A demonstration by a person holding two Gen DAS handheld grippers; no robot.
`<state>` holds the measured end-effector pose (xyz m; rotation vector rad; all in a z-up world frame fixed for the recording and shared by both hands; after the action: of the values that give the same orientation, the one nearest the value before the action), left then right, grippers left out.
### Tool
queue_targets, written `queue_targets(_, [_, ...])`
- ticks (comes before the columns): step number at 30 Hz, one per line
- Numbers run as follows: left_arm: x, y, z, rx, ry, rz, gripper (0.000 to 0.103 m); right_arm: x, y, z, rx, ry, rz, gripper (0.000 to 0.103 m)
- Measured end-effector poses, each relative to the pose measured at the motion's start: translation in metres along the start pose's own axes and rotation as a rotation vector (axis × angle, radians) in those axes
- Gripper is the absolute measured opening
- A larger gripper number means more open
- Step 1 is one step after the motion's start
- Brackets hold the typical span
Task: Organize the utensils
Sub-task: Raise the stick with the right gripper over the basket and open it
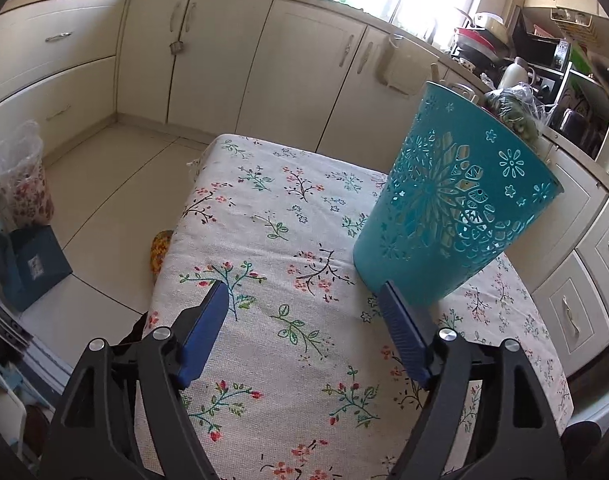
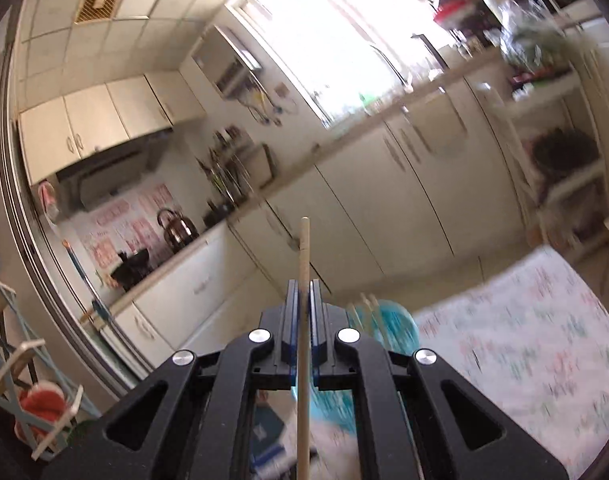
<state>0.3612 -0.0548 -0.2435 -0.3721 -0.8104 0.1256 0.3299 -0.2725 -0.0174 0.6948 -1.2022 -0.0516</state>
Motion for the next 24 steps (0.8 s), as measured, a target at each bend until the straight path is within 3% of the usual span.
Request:
queue_targets(5, [0.001, -0.001, 0.000, -0.017, 0.005, 0.012, 0.074, 0.027, -0.007, -0.055, -0.062, -0.076, 0.036, 0.006])
queue_targets(7, [0.001, -0.001, -0.001, -0.023, 0.007, 0.016, 0.074, 0.023, -0.018, -0.071, -0.107, -0.059, 0.043, 0.006])
queue_targets(15, [0.001, -0.002, -0.001, -0.041, 0.006, 0.028, 0.074, -0.007, -0.030, -0.091, -0.180, 0.069, 0.127, 0.006])
queue_targets(18, [0.001, -0.002, -0.001, -0.041, 0.008, 0.032, 0.075, -0.030, -0.024, -0.096, -0.180, 0.159, 0.184, 0.006])
queue_targets(20, [0.001, -0.002, -0.002, -0.040, 0.011, 0.031, 0.078, -0.045, -0.022, -0.095, -0.198, 0.215, 0.226, 0.015])
queue_targets(22, [0.000, -0.002, -0.002, -0.035, 0.012, 0.028, 0.081, -0.050, -0.020, -0.078, -0.213, 0.205, 0.234, 0.022])
queue_targets(24, [0.000, -0.003, -0.004, -0.028, 0.016, 0.026, 0.087, -0.053, -0.018, -0.053, -0.219, 0.171, 0.208, 0.038])
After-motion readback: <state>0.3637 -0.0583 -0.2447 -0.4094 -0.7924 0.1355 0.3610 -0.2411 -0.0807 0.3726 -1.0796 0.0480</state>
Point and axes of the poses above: each gripper's, at about its wrist camera, not at the fingertips, and z roughly against the way its jaws point, y to its left, x to its top, the point moved 9 cm from there along -z, roughly the way its jaws point, and after that the axes turned 5 degrees about z, right-handed, at the moved point
